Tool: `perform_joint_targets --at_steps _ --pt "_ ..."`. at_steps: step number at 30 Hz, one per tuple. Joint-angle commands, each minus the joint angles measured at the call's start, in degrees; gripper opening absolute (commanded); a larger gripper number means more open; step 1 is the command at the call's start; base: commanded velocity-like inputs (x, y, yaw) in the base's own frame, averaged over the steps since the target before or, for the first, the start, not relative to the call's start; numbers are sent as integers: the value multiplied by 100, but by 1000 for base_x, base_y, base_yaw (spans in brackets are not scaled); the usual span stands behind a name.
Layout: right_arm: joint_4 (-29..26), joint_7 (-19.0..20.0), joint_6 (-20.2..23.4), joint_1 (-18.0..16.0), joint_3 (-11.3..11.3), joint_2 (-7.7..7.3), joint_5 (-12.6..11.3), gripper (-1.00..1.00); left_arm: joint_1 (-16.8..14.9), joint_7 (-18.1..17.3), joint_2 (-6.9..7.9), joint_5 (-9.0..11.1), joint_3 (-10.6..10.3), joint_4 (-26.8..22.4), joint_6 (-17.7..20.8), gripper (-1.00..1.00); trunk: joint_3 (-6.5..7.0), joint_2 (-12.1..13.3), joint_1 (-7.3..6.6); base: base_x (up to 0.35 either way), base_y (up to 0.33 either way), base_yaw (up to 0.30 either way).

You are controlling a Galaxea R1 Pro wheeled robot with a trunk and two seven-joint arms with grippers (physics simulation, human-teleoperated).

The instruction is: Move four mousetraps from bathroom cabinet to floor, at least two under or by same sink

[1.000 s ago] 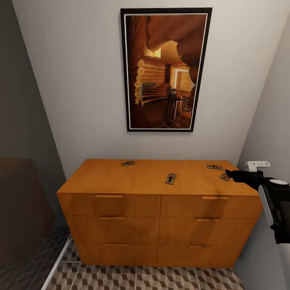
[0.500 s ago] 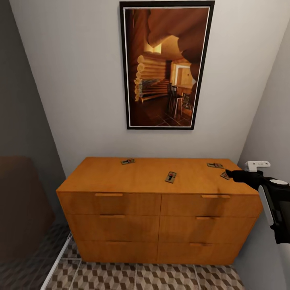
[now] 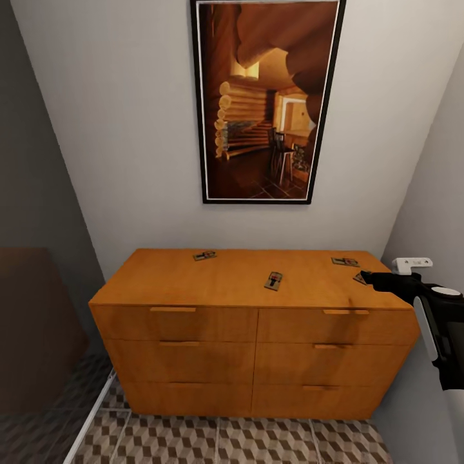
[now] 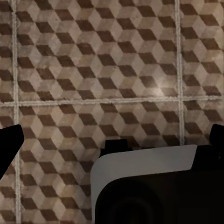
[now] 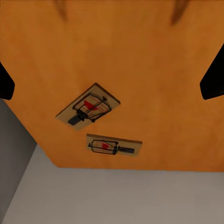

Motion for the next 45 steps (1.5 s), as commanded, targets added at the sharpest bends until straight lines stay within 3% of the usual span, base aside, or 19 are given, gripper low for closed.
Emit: perform_joint_targets --at_steps 1,9,20,45 --pt "-6 32 27 -4 -7 1 18 100 -4 -3 3 -1 -21 20 -19 100 -7 -3 0 0 0 0" --pt "-60 20 27 -4 -22 1 20 100 -4 -3 6 -14 -25 351 -25 100 -10 -3 0 0 0 0" --pt "-67 28 27 -4 -411 12 10 100 -4 -9 62 -11 -25 477 -23 100 -11 -3 0 0 0 0" --pt "-62 39 27 -4 -418 40 3 100 -4 14 101 -10 -19 665 -9 100 -11 -3 0 0 0 0"
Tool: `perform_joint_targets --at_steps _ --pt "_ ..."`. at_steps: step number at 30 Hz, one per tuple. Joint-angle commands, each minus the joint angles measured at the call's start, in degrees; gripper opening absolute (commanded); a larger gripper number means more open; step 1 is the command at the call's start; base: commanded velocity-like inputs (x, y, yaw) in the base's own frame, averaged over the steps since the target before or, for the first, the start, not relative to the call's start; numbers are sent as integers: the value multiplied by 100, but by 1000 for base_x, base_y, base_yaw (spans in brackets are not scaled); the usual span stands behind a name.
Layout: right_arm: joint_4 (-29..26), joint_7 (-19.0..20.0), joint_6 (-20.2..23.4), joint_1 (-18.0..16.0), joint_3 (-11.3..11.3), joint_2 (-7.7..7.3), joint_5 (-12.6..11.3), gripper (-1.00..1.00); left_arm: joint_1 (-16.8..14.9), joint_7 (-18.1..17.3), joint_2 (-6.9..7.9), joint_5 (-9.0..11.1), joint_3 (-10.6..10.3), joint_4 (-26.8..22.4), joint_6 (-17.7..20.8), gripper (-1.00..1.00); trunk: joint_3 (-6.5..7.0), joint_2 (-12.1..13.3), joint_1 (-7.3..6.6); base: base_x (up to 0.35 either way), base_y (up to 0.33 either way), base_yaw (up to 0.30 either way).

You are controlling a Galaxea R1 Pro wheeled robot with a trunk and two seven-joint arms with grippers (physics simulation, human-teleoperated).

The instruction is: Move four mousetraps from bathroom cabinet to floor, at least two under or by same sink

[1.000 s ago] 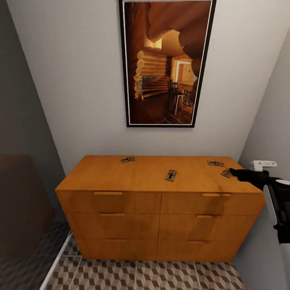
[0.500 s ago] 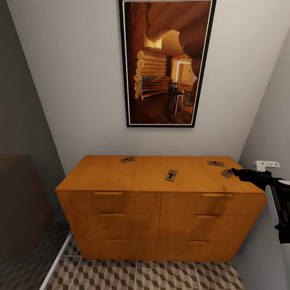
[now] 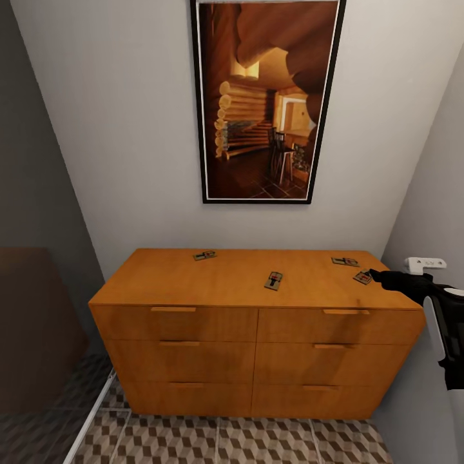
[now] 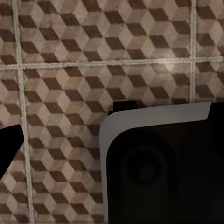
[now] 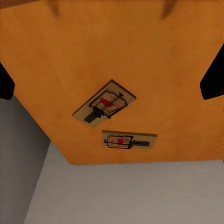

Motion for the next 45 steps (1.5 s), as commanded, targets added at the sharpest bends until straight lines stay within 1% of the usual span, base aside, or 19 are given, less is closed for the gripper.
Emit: perform_joint_targets --at_steps 1,4,10,20,27,35,45 --pt "-5 33 28 -5 -6 1 16 100 -4 -4 2 -2 -18 18 -19 100 -6 -3 0 0 0 0" --pt "-2 31 28 -5 8 9 15 100 -4 -4 2 -2 -17 51 -19 100 -6 -3 0 0 0 0" --pt "9 25 28 -5 113 13 15 100 -4 -18 2 -2 -16 70 -19 100 -6 -3 0 0 0 0" --pt "50 24 28 -5 141 30 15 100 -4 -18 6 -2 -16 76 -19 100 -6 -3 0 27 0 0" --pt "56 24 28 -5 140 32 15 100 -4 -7 48 -2 -16 86 -19 100 -6 -3 0 216 0 0" --pt "56 24 28 -5 139 31 41 100 -4 -4 54 -2 -16 98 -19 100 -6 -3 0 278 22 0" --pt "56 25 28 -5 139 31 52 100 -4 -4 55 -2 -18 100 -19 100 -6 -3 0 87 3 0"
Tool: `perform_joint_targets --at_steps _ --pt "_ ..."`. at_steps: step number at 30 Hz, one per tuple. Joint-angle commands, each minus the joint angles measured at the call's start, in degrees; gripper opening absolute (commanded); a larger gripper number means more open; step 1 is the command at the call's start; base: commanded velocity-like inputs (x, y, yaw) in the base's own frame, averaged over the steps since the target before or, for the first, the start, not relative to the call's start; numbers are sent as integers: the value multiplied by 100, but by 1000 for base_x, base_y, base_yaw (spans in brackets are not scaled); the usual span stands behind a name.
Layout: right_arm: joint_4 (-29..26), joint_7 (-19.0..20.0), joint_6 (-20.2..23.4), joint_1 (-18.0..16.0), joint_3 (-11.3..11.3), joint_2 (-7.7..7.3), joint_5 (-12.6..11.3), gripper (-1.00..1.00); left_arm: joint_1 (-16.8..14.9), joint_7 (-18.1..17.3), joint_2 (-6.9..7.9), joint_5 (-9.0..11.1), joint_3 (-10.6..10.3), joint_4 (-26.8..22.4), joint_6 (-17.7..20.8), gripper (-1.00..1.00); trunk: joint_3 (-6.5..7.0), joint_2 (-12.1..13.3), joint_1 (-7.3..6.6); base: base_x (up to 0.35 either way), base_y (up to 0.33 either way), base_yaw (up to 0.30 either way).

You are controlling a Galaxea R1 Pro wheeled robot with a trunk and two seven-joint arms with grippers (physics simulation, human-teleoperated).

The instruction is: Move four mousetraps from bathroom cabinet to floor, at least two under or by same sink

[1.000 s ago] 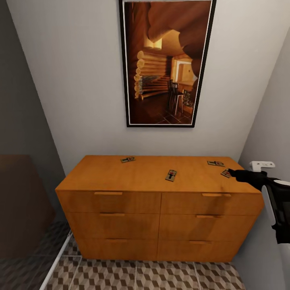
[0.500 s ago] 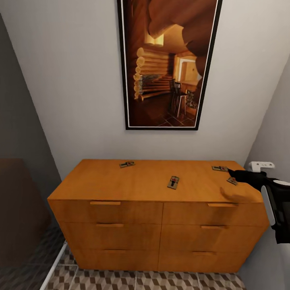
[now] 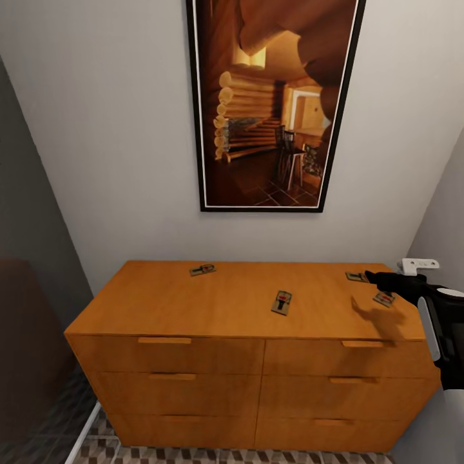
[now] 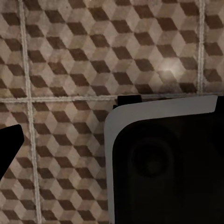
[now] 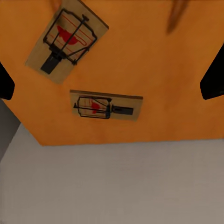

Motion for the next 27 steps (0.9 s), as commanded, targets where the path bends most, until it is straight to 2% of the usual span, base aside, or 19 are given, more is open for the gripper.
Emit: perform_joint_targets --at_steps 1,10,27 --pt "-6 34 27 -5 -7 1 21 100 -4 -4 2 -2 -20 4 -20 100 -6 -3 0 27 -6 0" --pt "-6 36 27 -5 -15 1 24 100 -4 -4 2 -2 -23 4 -20 100 -6 -3 0 81 -63 0" --pt "-6 33 27 -5 -16 1 26 100 -4 -2 2 -2 -25 13 -27 100 -6 -3 0 7 -5 0"
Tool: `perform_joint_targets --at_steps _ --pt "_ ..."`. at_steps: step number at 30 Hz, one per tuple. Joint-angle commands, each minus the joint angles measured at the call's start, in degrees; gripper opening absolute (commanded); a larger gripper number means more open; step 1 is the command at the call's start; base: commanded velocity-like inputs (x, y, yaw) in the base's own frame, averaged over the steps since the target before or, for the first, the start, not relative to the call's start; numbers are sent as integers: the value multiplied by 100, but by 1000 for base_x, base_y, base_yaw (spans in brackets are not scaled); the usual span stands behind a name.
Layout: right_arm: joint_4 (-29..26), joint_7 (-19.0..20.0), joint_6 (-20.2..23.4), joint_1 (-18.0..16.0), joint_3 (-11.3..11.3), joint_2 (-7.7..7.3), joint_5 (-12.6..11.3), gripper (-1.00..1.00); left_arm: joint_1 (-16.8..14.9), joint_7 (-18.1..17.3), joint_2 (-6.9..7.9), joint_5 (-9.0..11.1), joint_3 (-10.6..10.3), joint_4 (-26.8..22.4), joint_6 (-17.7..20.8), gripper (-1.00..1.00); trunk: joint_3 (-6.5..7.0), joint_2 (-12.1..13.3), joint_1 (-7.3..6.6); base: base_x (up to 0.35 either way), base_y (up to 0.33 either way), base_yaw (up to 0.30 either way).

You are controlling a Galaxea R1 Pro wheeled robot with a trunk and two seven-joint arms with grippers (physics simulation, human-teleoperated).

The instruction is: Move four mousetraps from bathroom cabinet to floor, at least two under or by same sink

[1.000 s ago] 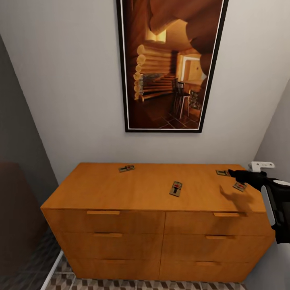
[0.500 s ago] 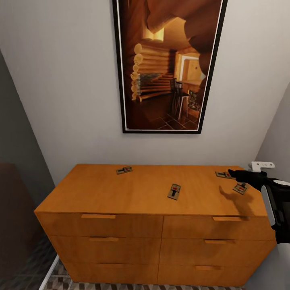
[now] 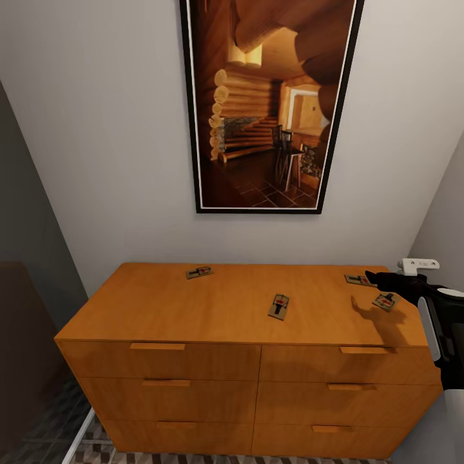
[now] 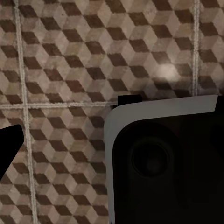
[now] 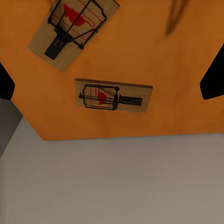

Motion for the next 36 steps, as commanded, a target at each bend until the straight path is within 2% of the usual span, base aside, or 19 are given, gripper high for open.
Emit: perform_joint_targets --at_steps 1,36 --pt "-6 34 27 -5 -7 1 20 100 -3 -3 2 -2 -19 4 -20 100 -6 -3 0 0 0 0" --pt "3 34 27 -5 1 9 19 100 -3 -4 1 7 -19 5 -21 100 -6 -3 0 -24 -37 0"
